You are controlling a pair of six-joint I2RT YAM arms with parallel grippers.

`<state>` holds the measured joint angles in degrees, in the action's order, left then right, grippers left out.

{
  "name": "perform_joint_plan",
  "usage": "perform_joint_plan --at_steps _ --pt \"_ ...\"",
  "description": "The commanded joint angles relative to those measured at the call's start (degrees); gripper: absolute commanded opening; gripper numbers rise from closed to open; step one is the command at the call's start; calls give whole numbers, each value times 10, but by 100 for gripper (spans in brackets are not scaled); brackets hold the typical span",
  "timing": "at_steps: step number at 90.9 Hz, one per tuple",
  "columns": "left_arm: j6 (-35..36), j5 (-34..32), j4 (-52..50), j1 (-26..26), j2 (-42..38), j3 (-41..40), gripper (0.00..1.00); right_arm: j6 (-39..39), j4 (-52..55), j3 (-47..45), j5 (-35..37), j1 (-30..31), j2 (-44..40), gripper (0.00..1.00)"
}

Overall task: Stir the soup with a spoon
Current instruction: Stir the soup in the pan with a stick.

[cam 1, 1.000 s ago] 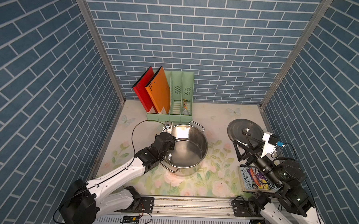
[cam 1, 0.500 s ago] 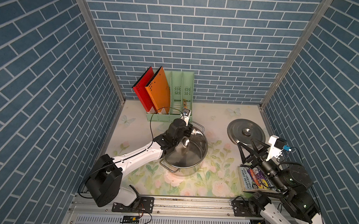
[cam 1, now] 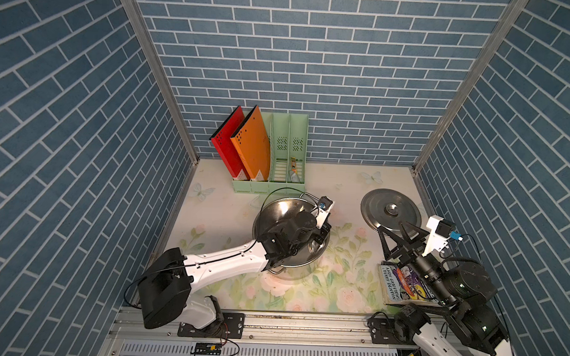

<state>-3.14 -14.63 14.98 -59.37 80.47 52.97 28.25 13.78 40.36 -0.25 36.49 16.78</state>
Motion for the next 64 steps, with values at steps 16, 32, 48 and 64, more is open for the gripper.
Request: perform_joint_plan --at_steps 16,32,48,64 --pt "-39 -78 -85 -42 -125 -74 0 7 -39 -15 -9 2 14 100" --pt "-82 -126 -165 -47 -195 -109 0 10 -68 -25 -20 2 33 100" --pt "-97 -174 -234 -30 -232 -119 0 14 -89 -27 -36 2 54 100" --pt "-93 -163 -228 41 -261 -134 0 17 -87 -26 -35 2 49 100"
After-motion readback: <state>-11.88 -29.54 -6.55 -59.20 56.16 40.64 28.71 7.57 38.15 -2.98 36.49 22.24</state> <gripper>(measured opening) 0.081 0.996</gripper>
